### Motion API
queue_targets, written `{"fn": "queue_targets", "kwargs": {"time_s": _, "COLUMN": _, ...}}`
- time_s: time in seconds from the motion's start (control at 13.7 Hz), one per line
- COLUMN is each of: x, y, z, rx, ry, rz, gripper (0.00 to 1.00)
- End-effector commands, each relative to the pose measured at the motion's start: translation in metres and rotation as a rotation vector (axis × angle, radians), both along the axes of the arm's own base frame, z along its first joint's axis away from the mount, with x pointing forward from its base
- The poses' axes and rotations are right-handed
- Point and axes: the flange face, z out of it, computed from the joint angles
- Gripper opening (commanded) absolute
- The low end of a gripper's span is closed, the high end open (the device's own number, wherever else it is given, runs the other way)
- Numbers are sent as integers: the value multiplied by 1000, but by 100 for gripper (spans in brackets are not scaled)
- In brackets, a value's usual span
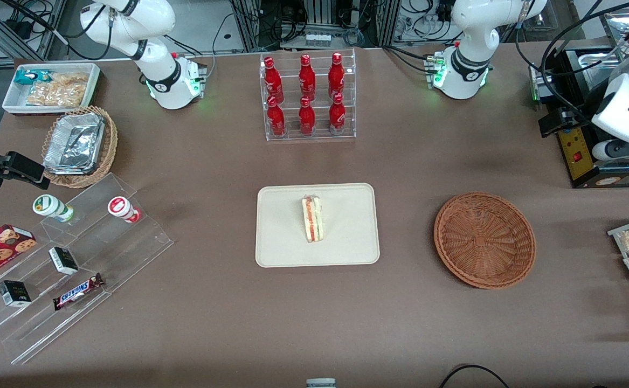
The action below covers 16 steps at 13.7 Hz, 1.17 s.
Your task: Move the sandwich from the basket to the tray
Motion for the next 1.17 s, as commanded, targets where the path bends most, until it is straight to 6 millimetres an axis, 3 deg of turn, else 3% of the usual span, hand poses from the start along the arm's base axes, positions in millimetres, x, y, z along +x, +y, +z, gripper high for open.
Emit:
{"fn": "queue_targets", "kwargs": {"time_s": 0.0, "x": -10, "y": 3, "z": 12, "rx": -12, "ry": 7, "rz": -2, "gripper": 100}}
{"fn": "queue_targets", "kwargs": {"time_s": 1.1, "x": -3, "y": 7, "z": 15, "rx": -45, "ry": 7, "rz": -20, "gripper": 100}}
